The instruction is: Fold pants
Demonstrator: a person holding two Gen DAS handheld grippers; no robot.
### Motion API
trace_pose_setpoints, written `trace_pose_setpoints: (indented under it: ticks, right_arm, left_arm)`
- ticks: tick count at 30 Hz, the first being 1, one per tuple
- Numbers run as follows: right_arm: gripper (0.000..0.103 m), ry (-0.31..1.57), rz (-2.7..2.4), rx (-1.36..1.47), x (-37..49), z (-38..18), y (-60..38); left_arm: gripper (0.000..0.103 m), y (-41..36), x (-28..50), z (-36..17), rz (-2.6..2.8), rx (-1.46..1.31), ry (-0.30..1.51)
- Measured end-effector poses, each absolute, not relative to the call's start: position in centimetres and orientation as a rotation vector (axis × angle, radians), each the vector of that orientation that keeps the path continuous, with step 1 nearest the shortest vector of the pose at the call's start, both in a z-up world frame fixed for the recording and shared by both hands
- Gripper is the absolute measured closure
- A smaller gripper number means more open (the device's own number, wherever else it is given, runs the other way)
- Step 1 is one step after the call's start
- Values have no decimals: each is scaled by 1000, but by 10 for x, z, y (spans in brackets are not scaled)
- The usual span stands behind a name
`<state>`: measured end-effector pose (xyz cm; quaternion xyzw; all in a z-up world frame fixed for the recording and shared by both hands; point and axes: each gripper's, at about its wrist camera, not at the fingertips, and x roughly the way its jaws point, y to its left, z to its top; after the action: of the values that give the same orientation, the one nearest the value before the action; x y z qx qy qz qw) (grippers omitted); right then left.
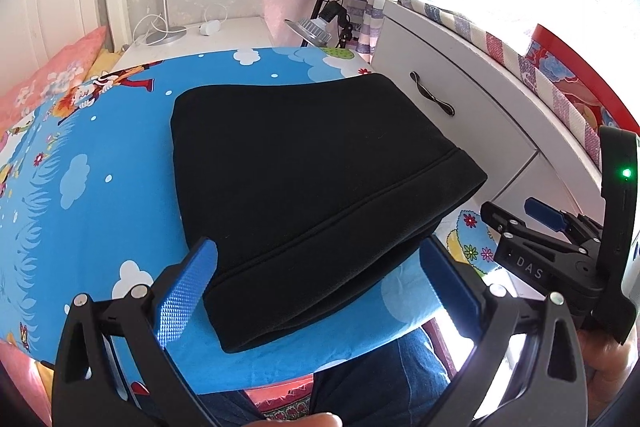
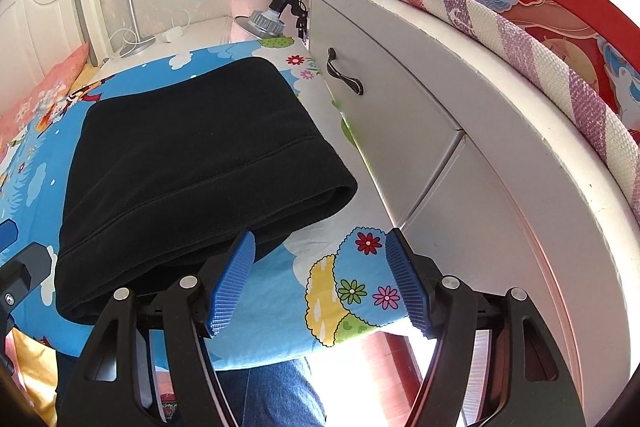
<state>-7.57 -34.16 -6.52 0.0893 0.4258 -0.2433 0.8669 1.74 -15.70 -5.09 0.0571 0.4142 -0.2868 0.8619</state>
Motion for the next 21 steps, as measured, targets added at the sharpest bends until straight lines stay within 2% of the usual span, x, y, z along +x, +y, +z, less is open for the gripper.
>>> trace_pose_setpoints:
  ticks: [21]
  right_arm:
    - [38,888,-512,188,-77,-64,-343]
  left_arm:
    - [2,-162,15,-45,-616,127,849]
